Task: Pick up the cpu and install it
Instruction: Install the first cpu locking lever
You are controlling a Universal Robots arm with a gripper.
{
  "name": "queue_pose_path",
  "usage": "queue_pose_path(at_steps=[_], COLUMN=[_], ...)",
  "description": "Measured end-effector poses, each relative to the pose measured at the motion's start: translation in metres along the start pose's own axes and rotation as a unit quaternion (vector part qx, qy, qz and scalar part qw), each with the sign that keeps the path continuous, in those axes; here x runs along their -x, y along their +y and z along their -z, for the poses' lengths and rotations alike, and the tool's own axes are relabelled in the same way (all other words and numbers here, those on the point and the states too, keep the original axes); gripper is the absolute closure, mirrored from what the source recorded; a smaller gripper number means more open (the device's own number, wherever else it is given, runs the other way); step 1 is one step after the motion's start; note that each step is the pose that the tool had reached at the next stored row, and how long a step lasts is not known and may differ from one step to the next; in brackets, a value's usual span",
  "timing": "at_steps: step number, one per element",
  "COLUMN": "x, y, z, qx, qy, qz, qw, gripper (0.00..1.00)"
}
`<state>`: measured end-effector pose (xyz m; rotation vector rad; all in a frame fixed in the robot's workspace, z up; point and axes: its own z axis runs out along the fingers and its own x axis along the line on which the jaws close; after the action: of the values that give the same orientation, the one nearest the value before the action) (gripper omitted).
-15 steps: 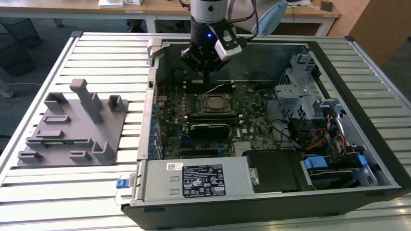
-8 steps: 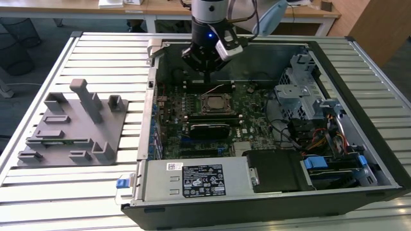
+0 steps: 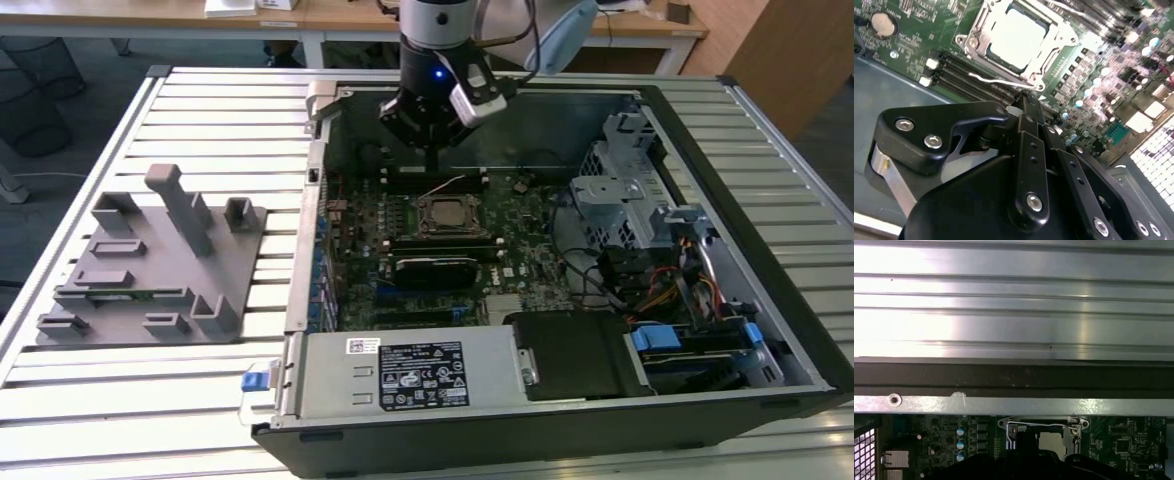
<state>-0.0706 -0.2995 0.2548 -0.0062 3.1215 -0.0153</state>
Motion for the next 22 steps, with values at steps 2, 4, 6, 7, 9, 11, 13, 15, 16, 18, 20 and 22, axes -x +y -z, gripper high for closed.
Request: queue_pose_path(at_steps=[2,4,6,7,9,11,13,15,16,18,20,22], x=[0.0001,0.0001,0.0,0.0001,0.0,0.0003,0.0017,0.0029,0.0033,0.0036,0.0045,0.0056], y=[0.0,-0.0009,-0.0021,-0.0025,-0.0038,-0.0038,-0.0038,-0.0027,-0.0022,-0.002,-0.0014,-0.0003], z=[-0.0001,-0.0004,-0.0012,-0.0018,-0.0037,-0.0063,-0.0094,-0.0128,-0.0145,-0.0176,-0.0209,-0.0241], qx=[0.0122,0.0147,0.0148,0.0146,0.014,0.0135,0.0129,0.0123,0.012,0.0117,0.0109,0.0105], qy=[-0.0001,-0.0001,-0.0001,-0.0002,-0.0004,-0.0016,-0.0023,-0.003,-0.0033,-0.0042,-0.0045,-0.0045], qz=[0.001,0.001,0.001,0.001,0.001,0.002,0.003,0.005,0.007,0.014,0.015,0.015], qw=[0.9999,0.9999,0.9999,0.9999,0.9999,0.9999,0.9999,0.9999,0.9999,0.9998,0.9998,0.9998], gripper=[0.89,0.89,0.89,0.89,0.89,0.89,0.89,0.89,0.89,0.89,0.89,0.89])
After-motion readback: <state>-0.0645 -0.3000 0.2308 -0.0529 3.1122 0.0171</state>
